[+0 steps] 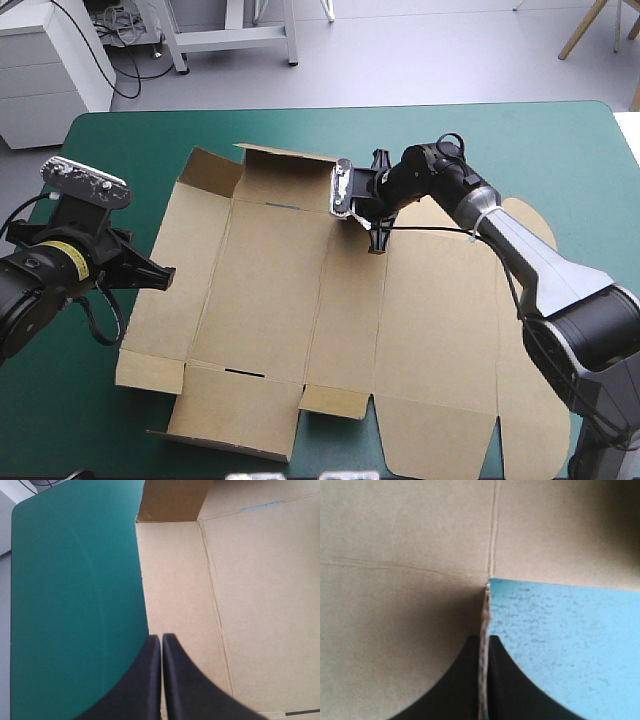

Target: Fold the box

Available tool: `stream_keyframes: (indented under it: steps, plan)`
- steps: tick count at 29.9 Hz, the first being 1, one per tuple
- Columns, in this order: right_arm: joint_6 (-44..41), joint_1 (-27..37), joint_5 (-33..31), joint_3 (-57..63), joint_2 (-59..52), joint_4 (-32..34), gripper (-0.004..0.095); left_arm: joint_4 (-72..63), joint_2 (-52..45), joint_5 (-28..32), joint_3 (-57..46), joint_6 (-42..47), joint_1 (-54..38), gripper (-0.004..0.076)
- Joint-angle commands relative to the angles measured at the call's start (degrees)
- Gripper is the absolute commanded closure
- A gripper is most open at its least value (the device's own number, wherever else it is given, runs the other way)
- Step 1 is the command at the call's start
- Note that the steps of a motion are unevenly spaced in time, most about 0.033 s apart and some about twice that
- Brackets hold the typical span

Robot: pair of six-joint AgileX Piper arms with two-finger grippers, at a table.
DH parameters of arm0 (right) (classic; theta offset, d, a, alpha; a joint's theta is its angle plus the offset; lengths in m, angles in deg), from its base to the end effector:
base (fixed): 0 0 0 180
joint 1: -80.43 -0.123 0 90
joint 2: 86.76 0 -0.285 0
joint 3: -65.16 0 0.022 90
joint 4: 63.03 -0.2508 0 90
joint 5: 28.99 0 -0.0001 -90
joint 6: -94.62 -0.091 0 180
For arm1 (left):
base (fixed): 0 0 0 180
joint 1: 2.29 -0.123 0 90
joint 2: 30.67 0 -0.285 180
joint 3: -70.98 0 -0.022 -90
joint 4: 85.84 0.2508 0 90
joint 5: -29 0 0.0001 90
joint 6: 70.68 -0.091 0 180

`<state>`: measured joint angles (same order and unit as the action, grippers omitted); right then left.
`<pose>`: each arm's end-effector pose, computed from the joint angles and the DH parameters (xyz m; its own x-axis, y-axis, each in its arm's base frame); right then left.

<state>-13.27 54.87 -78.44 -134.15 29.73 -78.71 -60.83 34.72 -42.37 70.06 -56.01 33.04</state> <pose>0.3789 0.2020 0.2951 0.1124 -0.9020 -0.4168 -0.9048 0.0805 -0.4182 0.1517 -0.0628 0.4431 -0.6151 0.3149 -0.7228 0.2374 0.9482 0.2110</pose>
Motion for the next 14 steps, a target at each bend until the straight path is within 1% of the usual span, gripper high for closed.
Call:
stream_keyframes:
  steps: [1, 8, 14]
  plan:
    - [4.25, -0.03, 2.90, -1.94, -2.97, -2.84, 0.0928, 0.56, -0.71, 2.18, 1.55, 0.10, 0.32, 0.0733]
    - [16.33, -0.51, 2.91, -1.94, -0.73, -8.24, 0.0928, 0.44, -0.71, 2.31, 1.55, 0.10, 0.32, 0.0733]
    - [16.50, -0.51, 4.65, -1.94, 1.00, -10.65, 0.0912, 0.92, -0.71, 2.31, 1.55, 0.10, 0.32, 0.0733]
